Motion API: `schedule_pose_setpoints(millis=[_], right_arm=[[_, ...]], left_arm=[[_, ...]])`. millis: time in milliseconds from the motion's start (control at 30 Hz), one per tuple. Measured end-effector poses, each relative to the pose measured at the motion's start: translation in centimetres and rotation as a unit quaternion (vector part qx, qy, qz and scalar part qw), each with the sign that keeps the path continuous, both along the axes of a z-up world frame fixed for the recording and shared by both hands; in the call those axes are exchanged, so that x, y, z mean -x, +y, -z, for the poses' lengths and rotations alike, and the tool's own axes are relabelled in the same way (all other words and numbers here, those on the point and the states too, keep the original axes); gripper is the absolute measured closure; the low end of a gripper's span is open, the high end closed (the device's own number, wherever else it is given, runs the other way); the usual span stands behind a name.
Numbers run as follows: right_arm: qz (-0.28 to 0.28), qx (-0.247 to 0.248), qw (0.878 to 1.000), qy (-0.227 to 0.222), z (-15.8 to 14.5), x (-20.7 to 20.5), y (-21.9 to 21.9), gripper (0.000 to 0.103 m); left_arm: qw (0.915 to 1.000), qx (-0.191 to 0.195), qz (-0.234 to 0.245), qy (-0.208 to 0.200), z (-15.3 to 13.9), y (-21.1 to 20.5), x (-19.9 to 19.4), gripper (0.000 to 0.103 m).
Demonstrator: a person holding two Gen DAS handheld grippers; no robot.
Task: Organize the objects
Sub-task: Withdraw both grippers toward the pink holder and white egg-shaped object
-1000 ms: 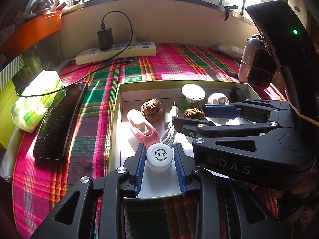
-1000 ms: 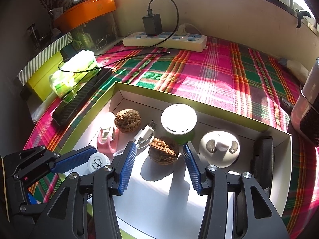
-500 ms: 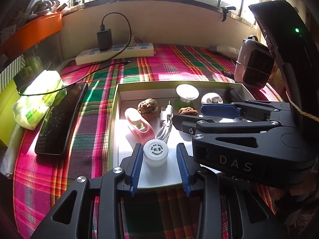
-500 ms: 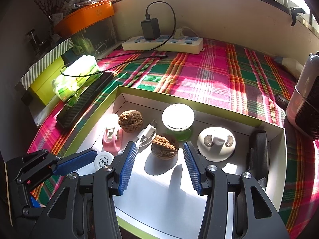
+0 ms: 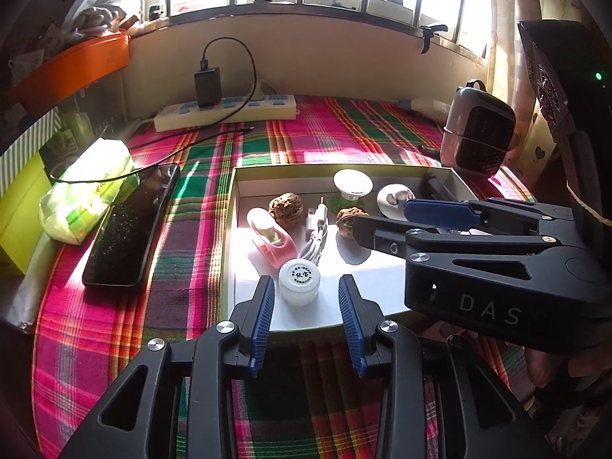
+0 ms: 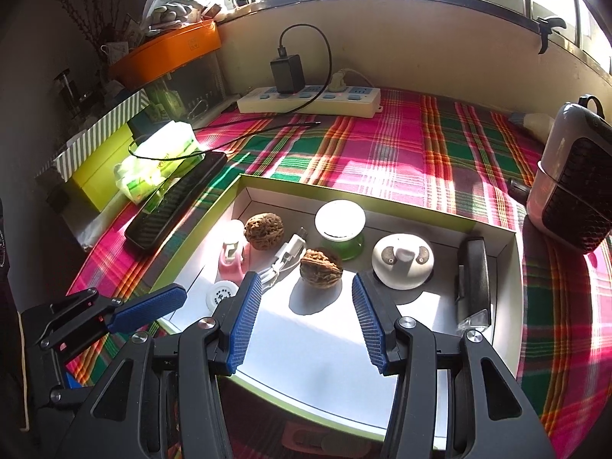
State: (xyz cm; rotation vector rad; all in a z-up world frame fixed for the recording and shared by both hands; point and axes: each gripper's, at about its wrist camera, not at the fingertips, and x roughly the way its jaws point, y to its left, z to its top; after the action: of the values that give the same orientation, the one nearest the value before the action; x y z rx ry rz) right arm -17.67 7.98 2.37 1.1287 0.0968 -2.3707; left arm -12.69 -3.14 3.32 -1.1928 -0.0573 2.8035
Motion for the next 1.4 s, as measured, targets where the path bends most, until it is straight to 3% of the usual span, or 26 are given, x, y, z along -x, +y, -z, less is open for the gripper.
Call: schedule_pose_setpoints(millis=[433, 867, 1400], right_arm=[[0.024, 0.002, 0.999, 0.026, -1.0, -3.6, 1.8, 0.052], [0.056, -0.005, 0.997, 0.049, -0.8, -7.3, 4.6, 0.052], [0.109, -0.006, 0.993, 0.034, 1.2, -9.2, 8.8, 0.052]], left_arm=[[0.9998, 0.004, 0.003, 0.021, -0.7, 0.0, -2.5, 0.070], [0.9994, -0.022, 0.022, 0.019, -0.2, 0.6, -4.3, 0.070], [0.9945, -0.040, 0.097, -0.004, 1.6, 4.0, -4.3, 0.070]])
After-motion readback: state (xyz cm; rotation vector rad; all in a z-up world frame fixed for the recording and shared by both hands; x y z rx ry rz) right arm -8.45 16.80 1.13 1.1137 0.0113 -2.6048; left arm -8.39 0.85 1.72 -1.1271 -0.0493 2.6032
